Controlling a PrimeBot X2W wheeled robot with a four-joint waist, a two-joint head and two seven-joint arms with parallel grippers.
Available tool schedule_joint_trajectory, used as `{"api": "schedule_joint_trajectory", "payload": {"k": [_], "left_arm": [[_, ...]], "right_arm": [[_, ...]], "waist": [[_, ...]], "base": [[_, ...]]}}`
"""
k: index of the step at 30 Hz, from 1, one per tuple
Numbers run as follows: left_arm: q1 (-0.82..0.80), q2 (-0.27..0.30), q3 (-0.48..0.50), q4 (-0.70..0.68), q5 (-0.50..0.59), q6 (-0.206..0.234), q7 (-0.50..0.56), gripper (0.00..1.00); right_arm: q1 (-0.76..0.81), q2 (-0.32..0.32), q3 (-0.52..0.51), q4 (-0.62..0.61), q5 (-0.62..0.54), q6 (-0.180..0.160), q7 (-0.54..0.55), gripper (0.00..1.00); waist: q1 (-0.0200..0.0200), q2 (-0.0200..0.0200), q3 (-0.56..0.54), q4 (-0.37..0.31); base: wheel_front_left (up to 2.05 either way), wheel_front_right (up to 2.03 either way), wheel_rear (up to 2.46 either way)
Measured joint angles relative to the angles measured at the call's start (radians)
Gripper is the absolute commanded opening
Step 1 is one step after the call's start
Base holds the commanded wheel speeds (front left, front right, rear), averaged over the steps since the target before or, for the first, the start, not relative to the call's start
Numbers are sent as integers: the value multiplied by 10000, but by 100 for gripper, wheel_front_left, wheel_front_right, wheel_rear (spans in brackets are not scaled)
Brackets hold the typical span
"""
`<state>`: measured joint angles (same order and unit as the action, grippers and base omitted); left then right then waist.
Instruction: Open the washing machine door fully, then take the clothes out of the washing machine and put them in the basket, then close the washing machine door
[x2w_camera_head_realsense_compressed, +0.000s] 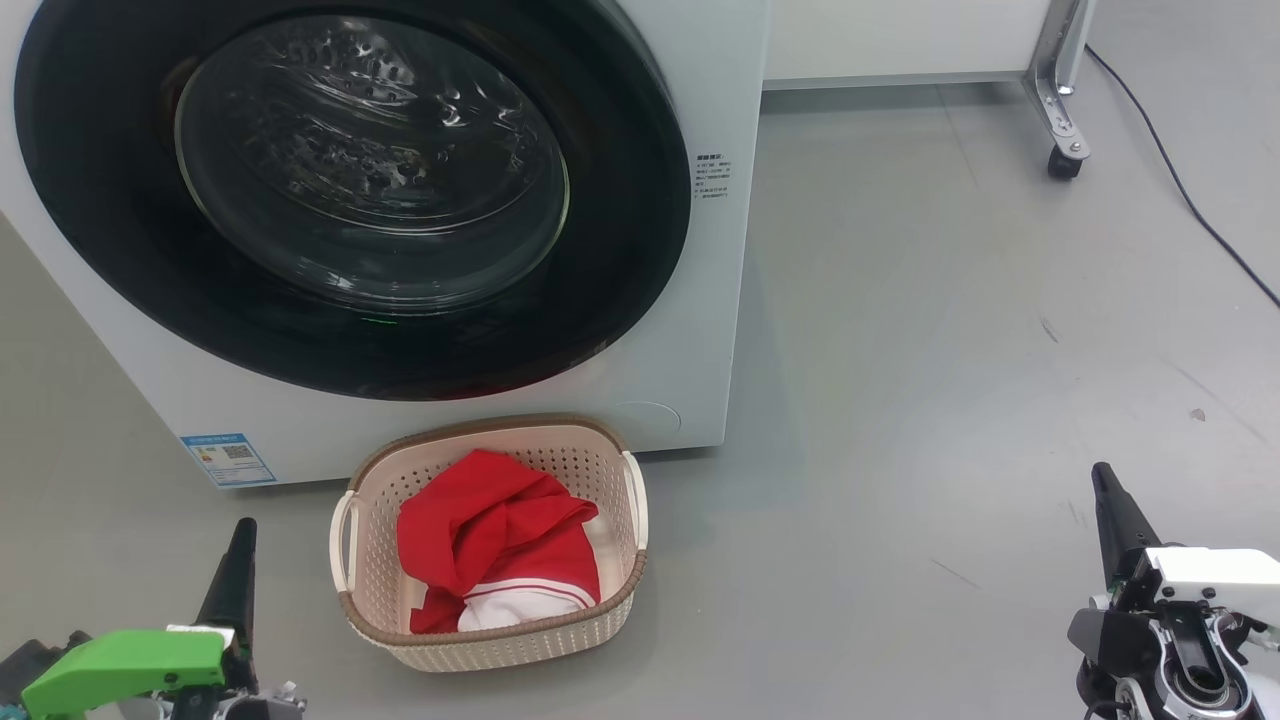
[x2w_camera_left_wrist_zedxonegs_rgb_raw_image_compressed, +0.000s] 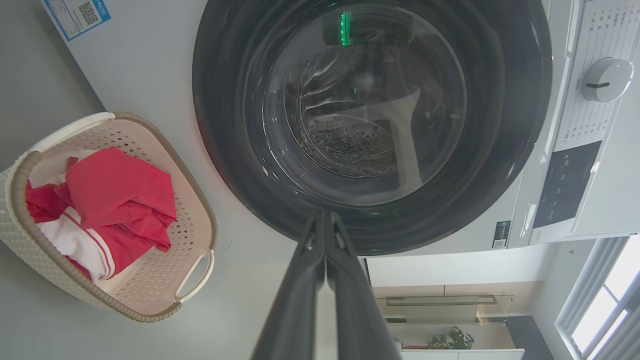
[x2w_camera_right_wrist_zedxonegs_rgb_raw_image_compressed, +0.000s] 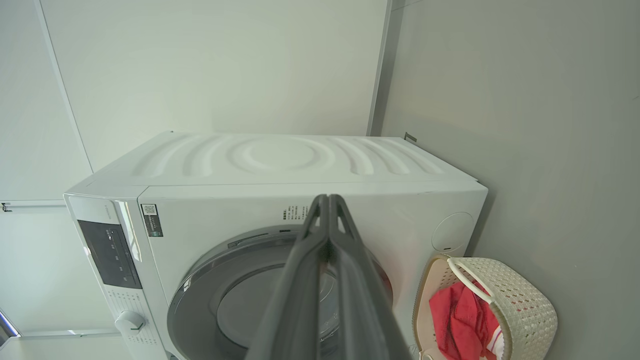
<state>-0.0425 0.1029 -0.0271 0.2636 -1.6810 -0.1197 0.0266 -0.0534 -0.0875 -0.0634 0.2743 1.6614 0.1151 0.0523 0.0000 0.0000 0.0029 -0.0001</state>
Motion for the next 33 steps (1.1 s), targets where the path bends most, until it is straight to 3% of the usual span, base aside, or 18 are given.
{"api": "schedule_joint_trajectory", "payload": {"k": [33], "left_arm": [[-41,-4,52,100,0,-2,46,0]], "right_arm": [[-6,12,-27,56,0,61,40,0]], "waist": [[0,0,-3,1]], "base": [[0,0,0]]}}
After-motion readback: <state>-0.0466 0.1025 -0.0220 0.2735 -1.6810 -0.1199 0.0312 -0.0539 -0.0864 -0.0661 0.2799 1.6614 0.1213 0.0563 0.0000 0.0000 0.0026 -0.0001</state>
